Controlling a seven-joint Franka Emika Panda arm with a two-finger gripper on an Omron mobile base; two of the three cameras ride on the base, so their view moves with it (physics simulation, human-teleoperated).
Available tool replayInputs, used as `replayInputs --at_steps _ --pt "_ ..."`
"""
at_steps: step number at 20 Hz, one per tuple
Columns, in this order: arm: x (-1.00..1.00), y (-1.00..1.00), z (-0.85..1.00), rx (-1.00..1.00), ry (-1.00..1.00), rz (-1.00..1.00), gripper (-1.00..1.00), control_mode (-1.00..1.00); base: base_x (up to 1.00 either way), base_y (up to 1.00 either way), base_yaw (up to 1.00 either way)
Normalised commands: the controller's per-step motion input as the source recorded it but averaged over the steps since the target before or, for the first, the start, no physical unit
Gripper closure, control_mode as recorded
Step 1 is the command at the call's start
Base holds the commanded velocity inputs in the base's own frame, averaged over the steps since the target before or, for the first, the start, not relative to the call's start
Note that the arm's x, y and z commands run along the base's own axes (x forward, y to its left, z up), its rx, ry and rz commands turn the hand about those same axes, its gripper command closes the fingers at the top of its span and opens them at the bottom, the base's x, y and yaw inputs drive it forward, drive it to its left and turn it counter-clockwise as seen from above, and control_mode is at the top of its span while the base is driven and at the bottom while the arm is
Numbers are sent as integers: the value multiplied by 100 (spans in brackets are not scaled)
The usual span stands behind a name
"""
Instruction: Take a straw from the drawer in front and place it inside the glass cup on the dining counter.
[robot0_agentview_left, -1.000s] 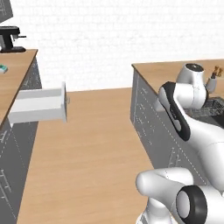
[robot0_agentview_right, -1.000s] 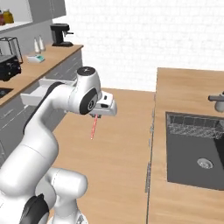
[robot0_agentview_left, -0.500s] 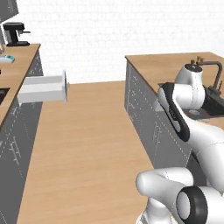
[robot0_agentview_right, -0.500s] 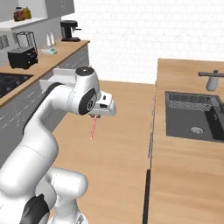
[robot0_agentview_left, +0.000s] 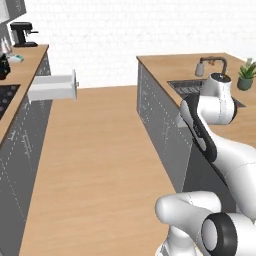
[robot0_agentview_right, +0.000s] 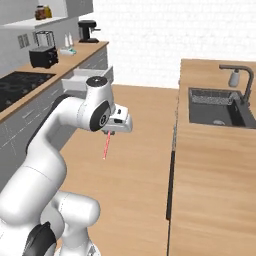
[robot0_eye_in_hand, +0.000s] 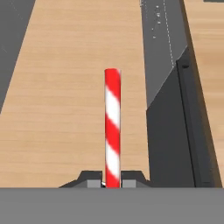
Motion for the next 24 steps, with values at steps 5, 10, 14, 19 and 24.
replayInputs --at_steps 5,10,14,19,24 --pt "0 0 0 0 0 0 100 100 -100 0 0" --pt "0 0 0 0 0 0 100 100 -100 -4 0" --pt "0 0 0 0 0 0 100 100 -70 -34 0" --pt "0 0 0 0 0 0 100 100 9 -97 0" --pt "0 0 0 0 0 0 100 100 22 -100 0"
